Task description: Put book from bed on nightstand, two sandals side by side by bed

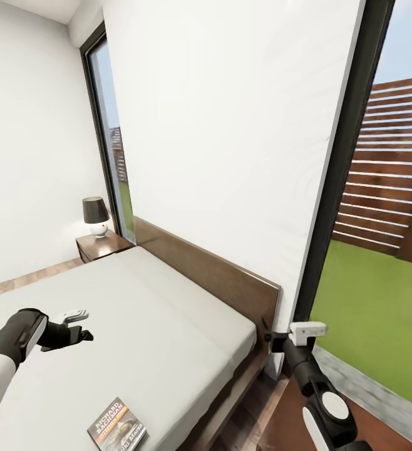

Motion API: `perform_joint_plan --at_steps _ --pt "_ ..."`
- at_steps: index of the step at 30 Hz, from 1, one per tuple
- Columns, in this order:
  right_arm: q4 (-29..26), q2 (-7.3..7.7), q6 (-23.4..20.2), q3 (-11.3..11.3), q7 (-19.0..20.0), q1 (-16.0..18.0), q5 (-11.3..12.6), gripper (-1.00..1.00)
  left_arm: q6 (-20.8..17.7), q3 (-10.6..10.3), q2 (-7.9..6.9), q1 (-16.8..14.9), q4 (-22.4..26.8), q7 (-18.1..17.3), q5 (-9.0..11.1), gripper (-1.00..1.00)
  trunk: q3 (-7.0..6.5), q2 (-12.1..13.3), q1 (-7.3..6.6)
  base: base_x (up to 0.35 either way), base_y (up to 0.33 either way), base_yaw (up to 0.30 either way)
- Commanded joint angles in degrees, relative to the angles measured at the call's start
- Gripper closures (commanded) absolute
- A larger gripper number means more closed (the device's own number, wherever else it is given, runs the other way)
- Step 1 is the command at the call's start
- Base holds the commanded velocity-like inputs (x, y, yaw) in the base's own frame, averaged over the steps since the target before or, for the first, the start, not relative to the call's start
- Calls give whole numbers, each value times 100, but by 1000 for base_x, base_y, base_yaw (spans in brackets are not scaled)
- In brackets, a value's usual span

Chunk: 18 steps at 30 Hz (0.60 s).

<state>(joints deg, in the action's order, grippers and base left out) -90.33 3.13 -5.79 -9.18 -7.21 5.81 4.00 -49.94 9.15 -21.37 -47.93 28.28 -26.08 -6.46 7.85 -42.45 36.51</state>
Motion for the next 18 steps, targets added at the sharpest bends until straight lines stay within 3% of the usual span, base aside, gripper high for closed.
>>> perform_joint_plan --at_steps 1,14,18 --pt "-20 7 36 -30 -53 -6 41 -100 -24 36 13 -5 5 -47 -62 -100 10 -8 2 0 0 0" --pt "-60 6 551 -86 -309 -72 39 -100 -37 32 36 -1 -18 -54 -80 -100 243 -529 287 0 0 0" --pt "-62 8 586 -135 -454 -76 39 -100 -39 29 37 1 -34 -53 -84 -100 243 -529 287 0 0 0"
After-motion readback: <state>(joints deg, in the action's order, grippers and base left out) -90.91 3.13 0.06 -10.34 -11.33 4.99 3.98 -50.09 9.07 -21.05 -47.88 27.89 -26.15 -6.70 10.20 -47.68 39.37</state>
